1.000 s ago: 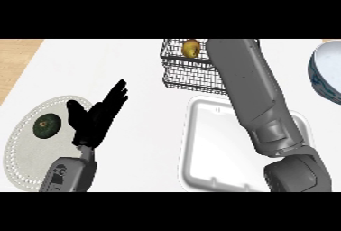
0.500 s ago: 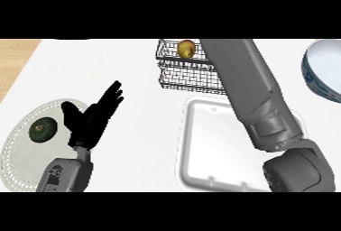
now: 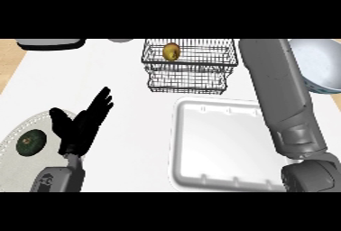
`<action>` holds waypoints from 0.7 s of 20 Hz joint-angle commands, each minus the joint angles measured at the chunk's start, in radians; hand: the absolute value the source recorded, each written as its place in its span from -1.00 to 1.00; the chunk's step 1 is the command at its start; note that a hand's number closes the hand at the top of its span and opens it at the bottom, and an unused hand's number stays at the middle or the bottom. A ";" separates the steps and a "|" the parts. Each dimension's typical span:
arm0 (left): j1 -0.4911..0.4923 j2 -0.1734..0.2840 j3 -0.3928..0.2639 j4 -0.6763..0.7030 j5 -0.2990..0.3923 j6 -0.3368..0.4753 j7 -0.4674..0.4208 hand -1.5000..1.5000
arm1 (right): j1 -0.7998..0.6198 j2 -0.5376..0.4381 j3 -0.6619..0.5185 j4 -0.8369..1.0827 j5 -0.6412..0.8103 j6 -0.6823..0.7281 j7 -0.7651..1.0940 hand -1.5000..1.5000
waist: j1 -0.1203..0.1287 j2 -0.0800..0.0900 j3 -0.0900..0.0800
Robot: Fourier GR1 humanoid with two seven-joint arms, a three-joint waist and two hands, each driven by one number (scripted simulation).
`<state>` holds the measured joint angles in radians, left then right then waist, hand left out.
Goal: Pick the pear from the tray and place it in the tiered basket
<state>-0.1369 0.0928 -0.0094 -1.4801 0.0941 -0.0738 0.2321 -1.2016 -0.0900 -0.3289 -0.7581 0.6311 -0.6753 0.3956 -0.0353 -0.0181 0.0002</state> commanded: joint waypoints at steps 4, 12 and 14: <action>0.058 0.011 0.015 -0.008 0.001 -0.004 -0.027 0.00 | 0.253 -0.114 0.050 -0.316 -0.094 0.345 0.030 -1.00 | -0.050 -0.015 0.000; 0.007 0.006 0.046 -0.023 -0.002 0.050 0.012 0.00 | 0.534 -0.250 -0.003 -0.753 -0.282 0.642 0.135 -1.00 | -0.087 -0.016 0.000; 0.076 -0.001 0.011 -0.058 -0.004 0.024 0.007 0.00 | 0.621 -0.305 -0.051 -0.875 -0.339 0.708 0.165 -1.00 | -0.076 -0.017 0.000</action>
<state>-0.0790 0.1019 0.0176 -1.5224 0.0976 -0.0525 0.2368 -0.7081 -0.3234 -0.3318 -1.4311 0.3828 -0.0911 0.5030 -0.1077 -0.0359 0.0006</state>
